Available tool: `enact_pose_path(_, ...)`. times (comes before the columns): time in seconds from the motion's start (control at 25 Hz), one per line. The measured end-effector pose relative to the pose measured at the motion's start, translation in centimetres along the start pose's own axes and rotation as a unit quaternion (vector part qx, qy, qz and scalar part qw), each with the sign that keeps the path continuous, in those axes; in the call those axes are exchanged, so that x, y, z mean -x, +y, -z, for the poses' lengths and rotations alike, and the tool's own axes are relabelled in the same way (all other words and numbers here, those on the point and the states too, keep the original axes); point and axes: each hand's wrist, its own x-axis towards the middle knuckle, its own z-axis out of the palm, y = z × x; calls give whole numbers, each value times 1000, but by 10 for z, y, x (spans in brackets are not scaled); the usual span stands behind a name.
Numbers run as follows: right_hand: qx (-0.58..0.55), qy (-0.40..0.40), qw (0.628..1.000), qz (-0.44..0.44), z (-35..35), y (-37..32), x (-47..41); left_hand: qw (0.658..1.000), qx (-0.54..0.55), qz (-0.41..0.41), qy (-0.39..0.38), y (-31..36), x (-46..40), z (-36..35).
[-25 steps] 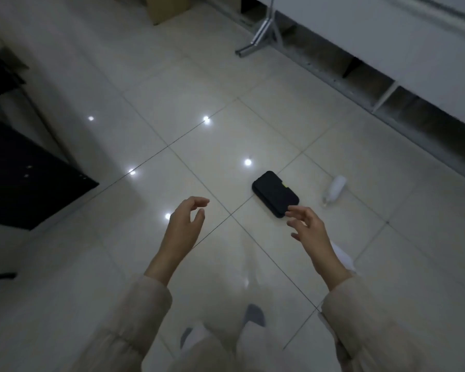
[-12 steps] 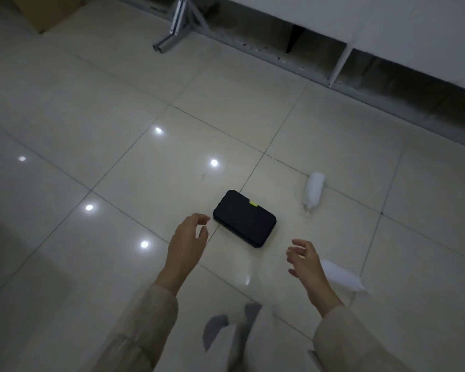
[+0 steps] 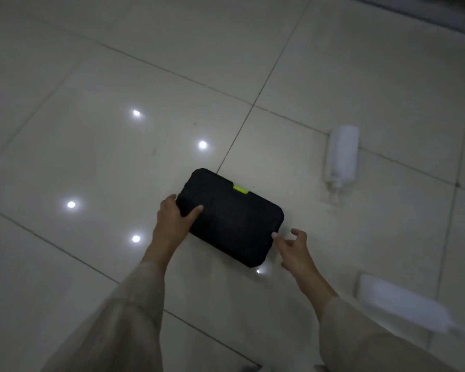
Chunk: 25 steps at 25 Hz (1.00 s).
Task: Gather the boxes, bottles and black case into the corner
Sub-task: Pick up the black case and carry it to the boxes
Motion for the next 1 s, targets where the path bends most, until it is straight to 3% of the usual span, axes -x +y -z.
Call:
enact_pose_path(0.24,-108,1,994,24,-35,26,-45,997,63,23,25,-29,-40,-24)
enact_pose_path(0.4,-181,-2,984,-4,-35,26,-35,993,114,40,-16,-46,-23,-14)
enact_pose_path(0.68,-75,-48,995,42,-24,4,75,960,245,134,34,-62,116,39)
enact_pose_path(1.0,51,-178,976,114,-71,-84,272,888,379,187,179,-58,314,189)
